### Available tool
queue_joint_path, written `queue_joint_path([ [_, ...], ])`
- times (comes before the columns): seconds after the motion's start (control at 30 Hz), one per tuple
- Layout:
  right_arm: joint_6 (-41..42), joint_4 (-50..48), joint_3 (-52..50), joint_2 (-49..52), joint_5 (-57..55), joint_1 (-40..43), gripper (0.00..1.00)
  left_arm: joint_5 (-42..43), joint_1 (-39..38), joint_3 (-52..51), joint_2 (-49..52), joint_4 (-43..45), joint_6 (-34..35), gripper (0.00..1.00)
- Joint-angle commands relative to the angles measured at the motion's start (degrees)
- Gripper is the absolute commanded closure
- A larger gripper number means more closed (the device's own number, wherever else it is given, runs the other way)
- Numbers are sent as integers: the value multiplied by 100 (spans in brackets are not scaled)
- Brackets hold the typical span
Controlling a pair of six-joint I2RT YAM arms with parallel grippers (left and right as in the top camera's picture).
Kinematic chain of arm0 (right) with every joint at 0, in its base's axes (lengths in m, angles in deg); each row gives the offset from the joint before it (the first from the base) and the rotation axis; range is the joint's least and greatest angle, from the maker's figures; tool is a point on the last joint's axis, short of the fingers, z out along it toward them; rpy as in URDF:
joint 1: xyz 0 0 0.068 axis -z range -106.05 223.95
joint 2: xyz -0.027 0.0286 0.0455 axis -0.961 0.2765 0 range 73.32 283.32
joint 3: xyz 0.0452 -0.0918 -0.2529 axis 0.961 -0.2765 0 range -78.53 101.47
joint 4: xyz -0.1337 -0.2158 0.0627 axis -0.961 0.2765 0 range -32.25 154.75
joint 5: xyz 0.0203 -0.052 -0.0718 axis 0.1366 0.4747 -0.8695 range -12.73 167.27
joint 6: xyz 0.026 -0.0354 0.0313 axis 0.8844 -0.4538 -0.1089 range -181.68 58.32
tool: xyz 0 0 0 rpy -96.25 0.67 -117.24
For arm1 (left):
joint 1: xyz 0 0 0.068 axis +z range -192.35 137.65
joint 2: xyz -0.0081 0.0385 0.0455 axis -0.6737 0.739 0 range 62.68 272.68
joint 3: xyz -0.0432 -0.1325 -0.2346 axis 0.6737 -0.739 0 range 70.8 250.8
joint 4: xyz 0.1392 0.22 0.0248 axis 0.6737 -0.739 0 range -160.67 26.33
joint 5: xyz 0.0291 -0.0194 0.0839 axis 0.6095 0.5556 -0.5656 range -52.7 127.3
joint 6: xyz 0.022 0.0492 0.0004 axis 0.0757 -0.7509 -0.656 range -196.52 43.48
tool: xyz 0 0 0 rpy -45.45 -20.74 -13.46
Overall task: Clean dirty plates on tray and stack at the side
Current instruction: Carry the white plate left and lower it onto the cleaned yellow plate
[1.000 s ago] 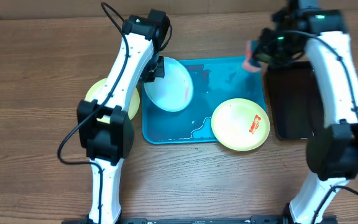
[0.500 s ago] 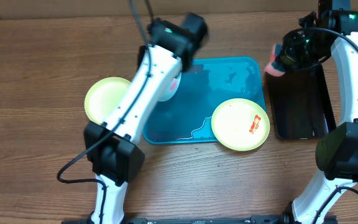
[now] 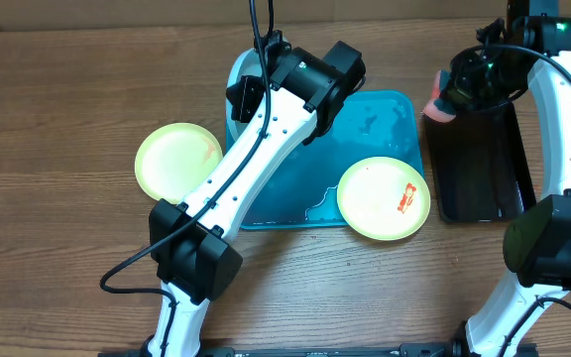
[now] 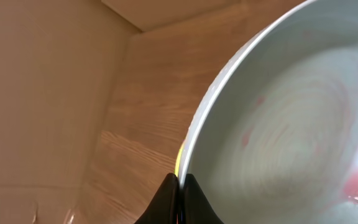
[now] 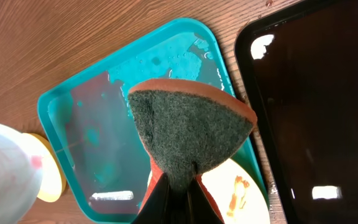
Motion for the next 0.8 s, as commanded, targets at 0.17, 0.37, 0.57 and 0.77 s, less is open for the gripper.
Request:
queue_joint_path([
  [0.17,-39,13,85,-107,-44,-17,96,-579,-22,79,-157,9,391,96],
  [0.37,-42,42,83,-107,-44,-17,96,-26,0,79,-157,4,503,96],
  [0.57,-42,81,83,-103,-44,-17,96,1729,586,74,-175,-376,713,96],
  [0.77,-66,96,83,-103,-46,-17,96,2284,1047,74,-214,-376,205,96],
])
